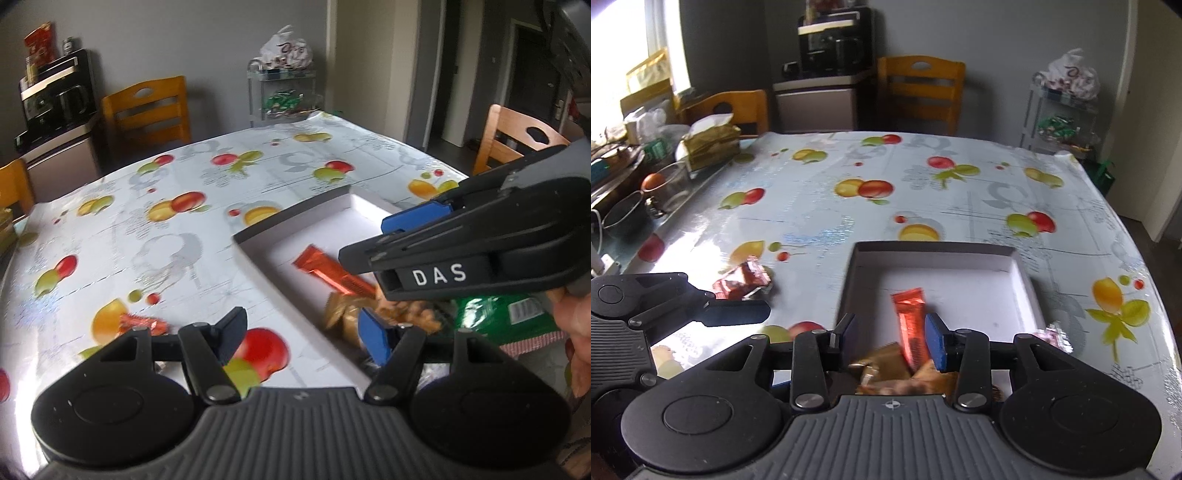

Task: Organize snacks
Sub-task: 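Move both open tools back over the remaining snacks on the table, then grasp the orange printed packet with the left tool while the right tool grasps the small clear-wrapped candy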

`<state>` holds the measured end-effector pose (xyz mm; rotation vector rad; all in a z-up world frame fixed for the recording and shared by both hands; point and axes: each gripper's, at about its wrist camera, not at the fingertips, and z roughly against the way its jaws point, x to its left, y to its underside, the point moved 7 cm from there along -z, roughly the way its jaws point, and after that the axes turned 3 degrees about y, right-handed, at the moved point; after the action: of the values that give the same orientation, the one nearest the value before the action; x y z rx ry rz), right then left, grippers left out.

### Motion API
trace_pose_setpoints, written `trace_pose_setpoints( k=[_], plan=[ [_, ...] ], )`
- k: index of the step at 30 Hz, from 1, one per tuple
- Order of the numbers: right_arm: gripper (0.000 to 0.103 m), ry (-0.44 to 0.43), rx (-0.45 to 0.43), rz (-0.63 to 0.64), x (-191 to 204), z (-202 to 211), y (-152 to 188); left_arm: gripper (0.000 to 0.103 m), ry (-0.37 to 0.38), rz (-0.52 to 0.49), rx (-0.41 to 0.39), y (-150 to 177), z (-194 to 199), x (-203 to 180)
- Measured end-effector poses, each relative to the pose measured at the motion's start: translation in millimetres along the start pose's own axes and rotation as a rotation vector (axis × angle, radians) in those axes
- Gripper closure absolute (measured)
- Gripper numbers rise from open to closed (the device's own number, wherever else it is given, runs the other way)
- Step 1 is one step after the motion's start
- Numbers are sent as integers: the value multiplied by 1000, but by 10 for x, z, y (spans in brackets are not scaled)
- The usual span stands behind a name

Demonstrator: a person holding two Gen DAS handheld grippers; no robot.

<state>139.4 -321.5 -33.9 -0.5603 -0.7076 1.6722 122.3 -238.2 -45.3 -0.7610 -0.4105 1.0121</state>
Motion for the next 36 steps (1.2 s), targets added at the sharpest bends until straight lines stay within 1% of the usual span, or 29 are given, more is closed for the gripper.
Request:
trace_pose_setpoints(
  k=[5, 19, 23, 31, 36],
  plan=[
    [58, -28, 6, 26, 210, -46, -35, 37, -33, 27, 5, 91, 107, 189],
    [56, -87, 26, 89, 774, -157, -64, 37, -113, 112, 31, 424, 373, 710],
    [54, -96, 32, 103, 900, -180, -71, 37, -141, 139, 42, 486, 400, 858],
    [53, -85, 47, 88, 956, -247, -91, 37, -225, 169, 54, 528, 383, 1202],
    [53, -70, 59, 83, 961, -274, -83, 37, -268, 152, 32, 497, 292, 1416]
  ],
)
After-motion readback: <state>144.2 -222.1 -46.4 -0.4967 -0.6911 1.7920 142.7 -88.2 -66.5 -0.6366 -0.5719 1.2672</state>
